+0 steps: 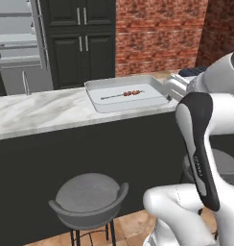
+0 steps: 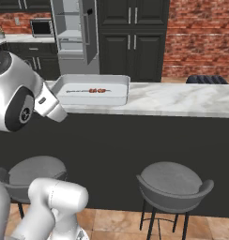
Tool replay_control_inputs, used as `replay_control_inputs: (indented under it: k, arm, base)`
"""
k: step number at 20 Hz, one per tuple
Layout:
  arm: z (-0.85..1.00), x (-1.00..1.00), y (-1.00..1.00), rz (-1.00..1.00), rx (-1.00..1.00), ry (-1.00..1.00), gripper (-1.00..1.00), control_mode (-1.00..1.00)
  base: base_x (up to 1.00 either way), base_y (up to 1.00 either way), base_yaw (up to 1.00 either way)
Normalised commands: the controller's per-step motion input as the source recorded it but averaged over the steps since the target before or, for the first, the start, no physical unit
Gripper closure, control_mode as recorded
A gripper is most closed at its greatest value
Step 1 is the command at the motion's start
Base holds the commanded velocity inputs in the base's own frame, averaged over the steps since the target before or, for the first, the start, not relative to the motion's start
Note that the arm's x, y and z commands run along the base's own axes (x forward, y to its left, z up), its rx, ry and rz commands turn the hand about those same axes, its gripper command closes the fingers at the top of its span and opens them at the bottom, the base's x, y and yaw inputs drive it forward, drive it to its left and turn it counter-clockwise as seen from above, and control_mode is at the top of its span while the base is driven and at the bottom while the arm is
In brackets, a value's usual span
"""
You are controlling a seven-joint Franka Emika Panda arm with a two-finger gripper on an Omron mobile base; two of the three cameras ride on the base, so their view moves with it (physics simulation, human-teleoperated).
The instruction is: Place the cold items (cucumber and squash) from the fridge in one tupperware on the dining counter. Place the warm items (kebab skewer and hot dog) in the stove area in another tupperware.
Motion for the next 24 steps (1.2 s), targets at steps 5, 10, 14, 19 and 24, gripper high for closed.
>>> replay_control_inputs:
  k: [5,10,14,19,24]
  arm:
    - [0.00,-1.00,-0.16,0.15,-0.19,0.05,-1.00,-1.00]
    - [0.00,-0.72,-0.13,0.14,-0.04,0.00,-1.00,-1.00]
    - [-0.02,-0.26,0.00,0.02,0.00,0.00,-1.00,-1.00]
    - [-0.03,-0.05,0.00,0.00,0.00,-0.01,-1.00,-1.00]
    - [0.00,0.00,0.00,0.00,0.00,0.00,-1.00,1.00]
  base:
    - [0.00,0.00,0.00]
    - [0.00,0.00,0.00]
    - [0.00,0.00,0.00]
    - [0.00,0.00,0.00]
    - [-0.32,-0.53,-0.26]
